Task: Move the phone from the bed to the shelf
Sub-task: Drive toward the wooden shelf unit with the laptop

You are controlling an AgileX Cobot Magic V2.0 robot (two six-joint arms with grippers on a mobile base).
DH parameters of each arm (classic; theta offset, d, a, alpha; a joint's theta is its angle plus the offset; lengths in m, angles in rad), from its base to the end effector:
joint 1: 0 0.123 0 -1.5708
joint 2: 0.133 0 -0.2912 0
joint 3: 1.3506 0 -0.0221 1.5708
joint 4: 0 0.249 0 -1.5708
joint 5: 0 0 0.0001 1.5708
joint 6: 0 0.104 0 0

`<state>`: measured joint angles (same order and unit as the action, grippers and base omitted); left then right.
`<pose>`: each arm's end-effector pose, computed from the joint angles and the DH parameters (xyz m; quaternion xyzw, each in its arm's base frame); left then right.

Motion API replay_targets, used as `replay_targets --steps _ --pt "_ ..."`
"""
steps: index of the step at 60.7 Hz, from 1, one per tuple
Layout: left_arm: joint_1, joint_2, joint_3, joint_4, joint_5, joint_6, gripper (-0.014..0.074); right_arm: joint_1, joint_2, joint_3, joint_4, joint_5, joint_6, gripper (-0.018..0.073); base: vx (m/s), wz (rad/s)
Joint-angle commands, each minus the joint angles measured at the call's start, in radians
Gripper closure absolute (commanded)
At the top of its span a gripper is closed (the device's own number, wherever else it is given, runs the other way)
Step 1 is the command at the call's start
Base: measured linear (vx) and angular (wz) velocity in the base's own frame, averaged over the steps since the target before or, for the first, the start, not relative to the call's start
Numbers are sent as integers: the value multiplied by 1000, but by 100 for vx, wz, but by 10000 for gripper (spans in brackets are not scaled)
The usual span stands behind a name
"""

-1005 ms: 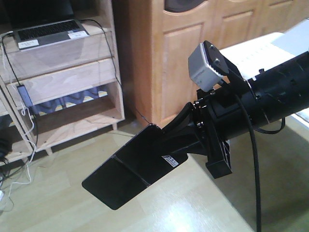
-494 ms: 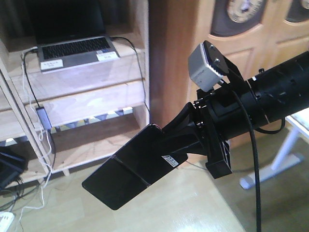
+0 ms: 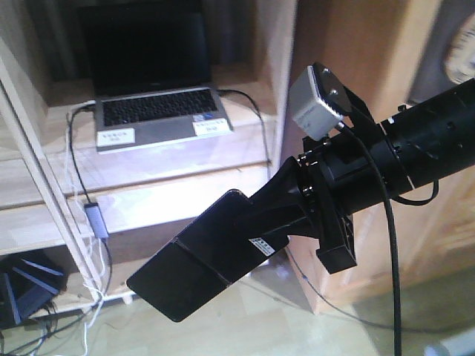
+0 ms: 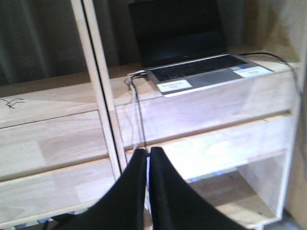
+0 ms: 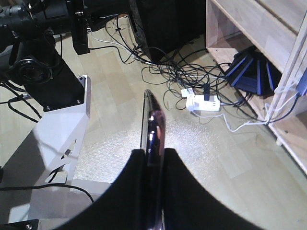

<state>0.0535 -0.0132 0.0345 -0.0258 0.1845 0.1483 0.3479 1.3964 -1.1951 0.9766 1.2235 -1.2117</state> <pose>0.0611 0.0028 0.1839 0.0275 0.7472 0.0567 0.6616 0.2231 0.1671 0.3491 -0.5405 0.6991 0.3718 0.2845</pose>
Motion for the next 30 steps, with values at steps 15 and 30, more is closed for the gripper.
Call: replay_targets --steps 15,30 --pt "-6 -14 -22 -9 -73 -6 595 -1 -35 -28 79 63 0 561 33 27" --pt "-6 -14 -22 -9 -73 -6 595 -1 -35 -28 79 63 0 561 30 26"
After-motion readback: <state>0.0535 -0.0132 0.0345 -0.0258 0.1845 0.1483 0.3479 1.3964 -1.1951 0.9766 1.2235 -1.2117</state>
